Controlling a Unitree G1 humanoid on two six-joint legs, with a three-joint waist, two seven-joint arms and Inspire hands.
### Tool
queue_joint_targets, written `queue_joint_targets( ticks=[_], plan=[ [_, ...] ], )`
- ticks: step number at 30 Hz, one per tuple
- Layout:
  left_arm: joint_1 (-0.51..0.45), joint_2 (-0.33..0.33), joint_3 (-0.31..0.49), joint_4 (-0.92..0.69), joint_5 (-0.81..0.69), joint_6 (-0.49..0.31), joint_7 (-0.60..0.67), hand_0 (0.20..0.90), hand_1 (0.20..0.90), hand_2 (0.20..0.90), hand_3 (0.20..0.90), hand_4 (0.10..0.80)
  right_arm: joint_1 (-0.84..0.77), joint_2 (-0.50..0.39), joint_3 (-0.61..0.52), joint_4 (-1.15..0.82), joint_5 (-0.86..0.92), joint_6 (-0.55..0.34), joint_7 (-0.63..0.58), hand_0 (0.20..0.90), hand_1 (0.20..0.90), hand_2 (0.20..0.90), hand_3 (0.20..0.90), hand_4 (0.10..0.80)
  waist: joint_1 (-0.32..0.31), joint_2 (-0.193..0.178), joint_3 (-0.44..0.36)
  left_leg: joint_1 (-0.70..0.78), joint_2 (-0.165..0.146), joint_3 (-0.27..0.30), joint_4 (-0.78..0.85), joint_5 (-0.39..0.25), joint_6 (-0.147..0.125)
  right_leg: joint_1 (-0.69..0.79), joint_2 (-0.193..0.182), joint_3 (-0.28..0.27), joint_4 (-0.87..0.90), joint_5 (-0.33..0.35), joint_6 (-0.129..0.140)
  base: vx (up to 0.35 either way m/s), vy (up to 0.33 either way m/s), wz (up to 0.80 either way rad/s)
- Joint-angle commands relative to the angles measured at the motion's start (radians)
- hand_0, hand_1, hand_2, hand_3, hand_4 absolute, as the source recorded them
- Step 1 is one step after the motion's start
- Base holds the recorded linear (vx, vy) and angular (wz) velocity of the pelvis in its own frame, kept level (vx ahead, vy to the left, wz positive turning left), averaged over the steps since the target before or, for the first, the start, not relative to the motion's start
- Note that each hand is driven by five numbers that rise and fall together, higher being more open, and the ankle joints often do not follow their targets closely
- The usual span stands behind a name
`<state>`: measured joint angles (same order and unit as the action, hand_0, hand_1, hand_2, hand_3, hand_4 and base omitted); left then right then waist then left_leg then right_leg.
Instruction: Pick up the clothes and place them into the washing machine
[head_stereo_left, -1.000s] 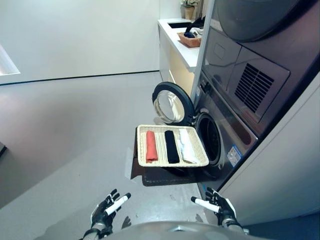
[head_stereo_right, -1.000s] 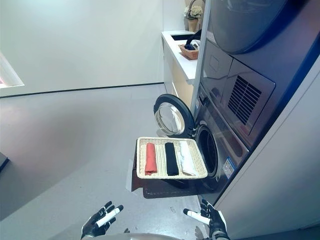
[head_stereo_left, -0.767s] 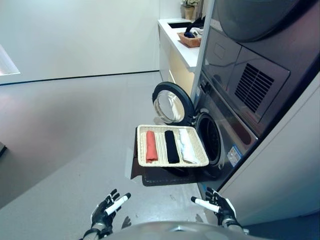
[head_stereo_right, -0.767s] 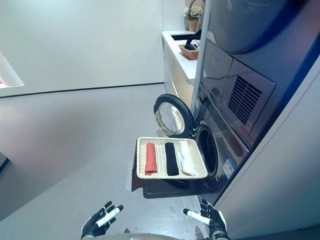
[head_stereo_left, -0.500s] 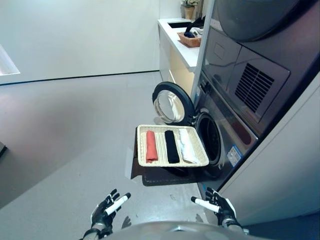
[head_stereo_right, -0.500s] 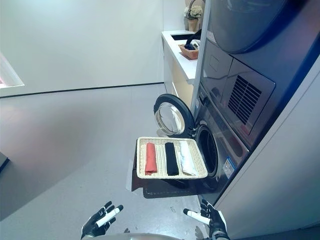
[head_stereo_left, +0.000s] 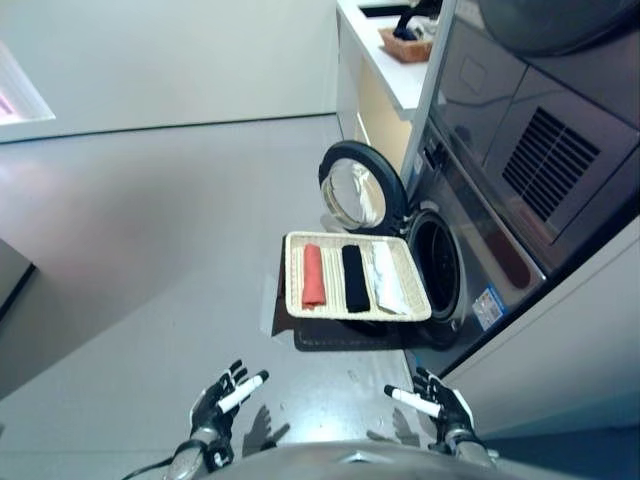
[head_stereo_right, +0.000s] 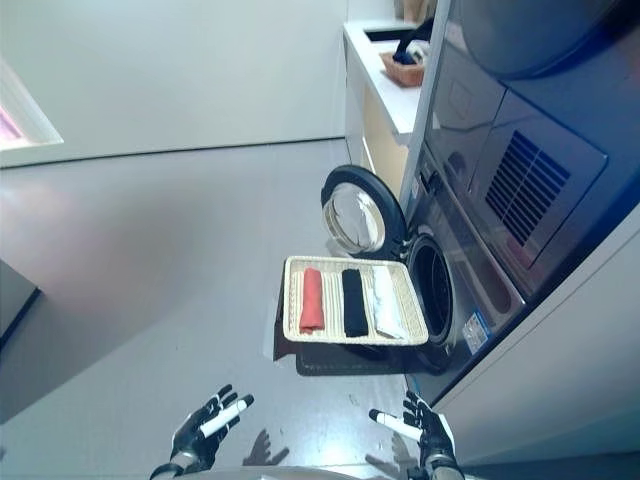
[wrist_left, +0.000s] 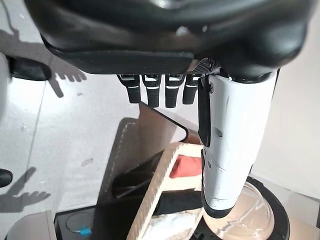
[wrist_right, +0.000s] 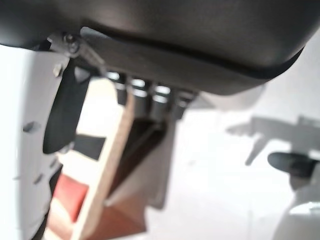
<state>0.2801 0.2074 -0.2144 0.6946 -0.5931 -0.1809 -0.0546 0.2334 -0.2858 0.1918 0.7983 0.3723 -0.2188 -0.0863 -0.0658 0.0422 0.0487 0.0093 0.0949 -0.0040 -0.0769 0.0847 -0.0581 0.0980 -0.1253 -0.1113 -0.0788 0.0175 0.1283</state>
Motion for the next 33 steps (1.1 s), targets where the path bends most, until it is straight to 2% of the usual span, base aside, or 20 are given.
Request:
queue_joint_targets(
  ticks=[1, 5, 7, 11, 17, 20, 21, 22, 23, 25, 28, 31, 33],
  plan=[
    [-0.062, 0.053, 0.029, -0.091, -0.006, -0.067, -0.006, 0.9, 0.9, 0.9, 0.9, 0.8, -0.072, -0.018, -0.025, -0.075, 0.017, -0.068, 0.0, 0.9, 0.9, 0.9, 0.9, 0.8, 0.017, -0.058, 0.021, -0.02, -0.005, -0.026, 0.122, -0.107, -0.027, -0.088, -0.068, 0.01, 0.047, 0.068, 0.031, 0.012, 0.055, 0.02],
    [-0.061, 0.057, 0.023, -0.101, -0.004, -0.065, -0.011, 0.9, 0.9, 0.9, 0.9, 0.8, -0.075, -0.004, -0.042, -0.057, 0.031, -0.064, -0.009, 0.9, 0.9, 0.9, 0.9, 0.8, 0.008, -0.053, 0.017, 0.011, -0.011, 0.002, 0.084, -0.106, -0.014, -0.099, -0.088, 0.008, 0.085, 0.048, 0.04, 0.047, 0.108, 0.03],
    [-0.06, 0.061, 0.032, -0.097, -0.002, -0.066, -0.005, 0.9, 0.9, 0.9, 0.9, 0.8, -0.082, 0.0, -0.031, -0.053, 0.02, -0.058, -0.008, 0.9, 0.9, 0.9, 0.9, 0.8, 0.012, -0.056, 0.016, 0.036, -0.029, 0.016, 0.066, -0.117, 0.005, -0.106, -0.101, 0.028, 0.099, 0.045, 0.045, 0.065, 0.099, -0.02],
    [-0.063, 0.059, 0.039, -0.094, 0.0, -0.069, -0.001, 0.9, 0.9, 0.9, 0.9, 0.8, -0.087, 0.006, -0.027, -0.051, 0.017, -0.056, -0.005, 0.9, 0.9, 0.9, 0.9, 0.8, 0.02, -0.061, 0.02, 0.044, -0.042, 0.03, 0.082, -0.138, 0.017, -0.104, -0.113, 0.046, 0.102, 0.045, 0.053, 0.065, 0.073, -0.18],
    [-0.086, 0.063, 0.032, -0.105, 0.011, -0.069, 0.009, 0.9, 0.9, 0.9, 0.9, 0.8, -0.103, 0.008, -0.046, -0.038, 0.038, -0.052, -0.008, 0.9, 0.9, 0.9, 0.9, 0.8, 0.018, -0.072, 0.022, 0.061, -0.084, 0.039, 0.135, -0.188, 0.053, -0.137, -0.156, 0.089, 0.224, 0.072, 0.078, 0.059, 0.122, -0.14],
    [-0.094, 0.076, 0.035, -0.123, 0.014, -0.062, 0.015, 0.9, 0.9, 0.9, 0.9, 0.8, -0.112, 0.007, -0.057, -0.044, 0.05, -0.051, -0.014, 0.9, 0.9, 0.9, 0.9, 0.8, 0.009, -0.068, 0.038, 0.084, -0.121, 0.032, 0.166, -0.217, 0.092, -0.21, -0.18, 0.126, 0.409, 0.174, 0.056, 0.018, 0.173, 0.0],
    [-0.094, 0.076, 0.035, -0.123, 0.014, -0.062, 0.015, 0.9, 0.9, 0.9, 0.9, 0.8, -0.112, 0.007, -0.057, -0.044, 0.05, -0.051, -0.014, 0.9, 0.9, 0.9, 0.9, 0.8, 0.01, -0.069, 0.039, 0.083, -0.123, 0.033, 0.168, -0.217, 0.093, -0.213, -0.181, 0.129, 0.412, 0.173, 0.056, -0.008, 0.178, -0.06],
    [-0.099, 0.081, 0.044, -0.127, 0.014, -0.059, 0.022, 0.9, 0.9, 0.9, 0.9, 0.8, -0.118, 0.009, -0.06, -0.043, 0.055, -0.052, -0.018, 0.9, 0.9, 0.9, 0.9, 0.8, 0.007, -0.065, 0.051, 0.091, -0.132, 0.032, 0.178, -0.224, 0.106, -0.24, -0.18, 0.136, 0.477, 0.201, 0.043, -0.002, 0.219, -0.05],
    [-0.116, 0.088, 0.063, -0.105, 0.013, -0.058, 0.032, 0.9, 0.9, 0.9, 0.9, 0.8, -0.137, 0.016, -0.06, -0.034, 0.069, -0.051, -0.024, 0.9, 0.9, 0.9, 0.9, 0.8, 0.004, -0.053, 0.07, 0.102, -0.135, 0.035, 0.193, -0.232, 0.12, -0.276, -0.174, 0.117, 0.54, 0.196, 0.022, 0.042, 0.263, -0.02],
    [-0.12, 0.081, 0.084, -0.09, 0.001, -0.059, 0.039, 0.9, 0.9, 0.9, 0.9, 0.8, -0.142, 0.019, -0.063, -0.045, 0.08, -0.046, -0.017, 0.9, 0.9, 0.9, 0.9, 0.8, 0.0, -0.051, 0.069, 0.125, -0.14, 0.043, 0.192, -0.247, 0.12, -0.295, -0.185, 0.062, 0.509, 0.182, 0.021, 0.129, 0.117, 0.06],
    [-0.118, 0.079, 0.088, -0.066, 0.009, -0.063, 0.033, 0.9, 0.9, 0.9, 0.9, 0.8, -0.151, 0.012, -0.066, -0.027, 0.091, -0.047, -0.01, 0.9, 0.9, 0.9, 0.9, 0.8, -0.023, -0.061, 0.055, 0.168, -0.147, 0.027, 0.167, -0.267, 0.101, -0.312, -0.18, 0.028, 0.342, 0.167, 0.038, 0.231, -0.038, 0.03],
    [-0.117, 0.074, 0.082, -0.054, 0.007, -0.07, 0.04, 0.9, 0.9, 0.9, 0.9, 0.8, -0.158, 0.013, -0.059, -0.014, 0.094, -0.051, -0.014, 0.9, 0.9, 0.9, 0.9, 0.8, -0.051, -0.069, 0.062, 0.221, -0.14, -0.001, 0.134, -0.294, 0.081, -0.343, -0.16, 0.055, 0.155, 0.223, 0.074, 0.264, -0.079, 0.06],
    [-0.118, 0.063, 0.075, -0.046, 0.012, -0.069, 0.043, 0.9, 0.9, 0.9, 0.9, 0.8, -0.158, 0.019, -0.052, -0.014, 0.088, -0.049, -0.022, 0.9, 0.9, 0.9, 0.9, 0.8, -0.063, -0.067, 0.069, 0.264, -0.121, -0.012, 0.104, -0.309, 0.071, -0.374, -0.134, 0.065, 0.086, 0.265, 0.091, 0.274, -0.069, 0.26]
  ],
)
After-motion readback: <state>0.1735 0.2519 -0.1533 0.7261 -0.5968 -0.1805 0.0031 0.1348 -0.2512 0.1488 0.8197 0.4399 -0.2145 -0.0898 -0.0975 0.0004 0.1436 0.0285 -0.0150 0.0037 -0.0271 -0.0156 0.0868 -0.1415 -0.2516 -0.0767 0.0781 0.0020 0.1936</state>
